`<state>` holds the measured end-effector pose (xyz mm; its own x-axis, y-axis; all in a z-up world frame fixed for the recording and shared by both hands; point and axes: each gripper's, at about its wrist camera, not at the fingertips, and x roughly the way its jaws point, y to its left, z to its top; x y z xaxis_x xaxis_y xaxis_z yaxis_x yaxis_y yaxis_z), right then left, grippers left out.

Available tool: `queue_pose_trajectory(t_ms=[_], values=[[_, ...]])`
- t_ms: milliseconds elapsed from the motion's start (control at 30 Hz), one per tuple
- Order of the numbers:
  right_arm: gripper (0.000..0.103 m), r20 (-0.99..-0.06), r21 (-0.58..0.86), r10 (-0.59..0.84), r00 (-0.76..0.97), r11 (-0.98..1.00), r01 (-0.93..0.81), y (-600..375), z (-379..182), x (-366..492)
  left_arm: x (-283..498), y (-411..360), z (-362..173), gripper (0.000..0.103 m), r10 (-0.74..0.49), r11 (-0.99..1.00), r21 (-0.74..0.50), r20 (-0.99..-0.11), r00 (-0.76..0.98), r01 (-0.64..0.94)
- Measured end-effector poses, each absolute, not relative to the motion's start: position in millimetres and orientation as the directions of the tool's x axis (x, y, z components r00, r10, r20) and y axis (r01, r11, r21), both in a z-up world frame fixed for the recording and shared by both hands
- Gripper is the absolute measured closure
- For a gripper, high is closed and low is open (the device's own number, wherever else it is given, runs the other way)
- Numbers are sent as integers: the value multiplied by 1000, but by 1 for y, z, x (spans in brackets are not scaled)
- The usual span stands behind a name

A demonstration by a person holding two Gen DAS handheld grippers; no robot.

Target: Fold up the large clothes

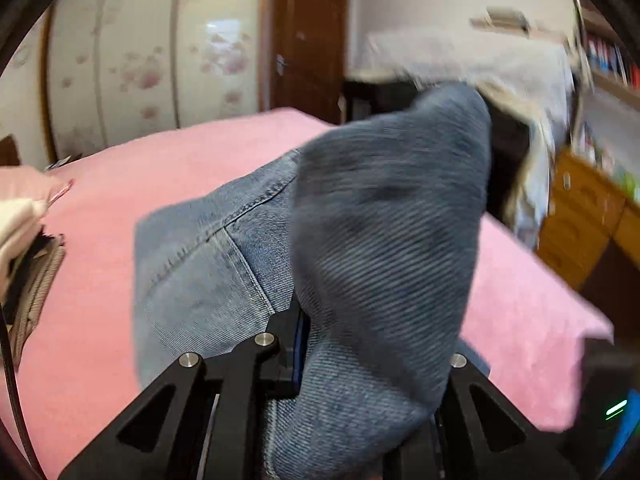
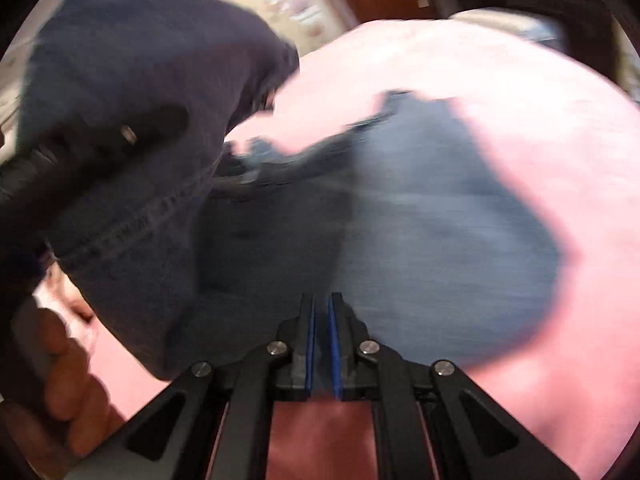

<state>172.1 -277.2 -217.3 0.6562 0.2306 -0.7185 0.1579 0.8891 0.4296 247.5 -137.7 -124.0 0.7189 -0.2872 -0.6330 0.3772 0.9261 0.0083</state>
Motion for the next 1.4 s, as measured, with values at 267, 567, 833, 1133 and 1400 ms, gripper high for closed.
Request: queue_pose_trajectory(t_ms=[267, 567, 833, 1133, 1400], values=[[96, -744, 355, 122, 657, 905, 233, -315, -215, 145, 227, -180, -164, 90, -216, 881, 172, -682, 698, 441], [96, -743, 377, 113, 660, 885, 273, -330, -216, 131, 222, -203, -197, 87, -163, 818, 297, -701, 694, 492], [96, -764, 339, 86, 639, 896, 286, -344, -202, 131, 220, -207, -192, 51, -215, 799, 251, -728, 651, 546], [54, -716, 391, 123, 687, 886, 249, -356, -157, 122, 175, -167, -120, 16, -463, 761, -22, -719, 519, 649], [30, -680, 456, 214, 702, 872, 176, -348, -127, 138, 195, -68, -69, 2, -321, 937, -105, -642, 696, 334]])
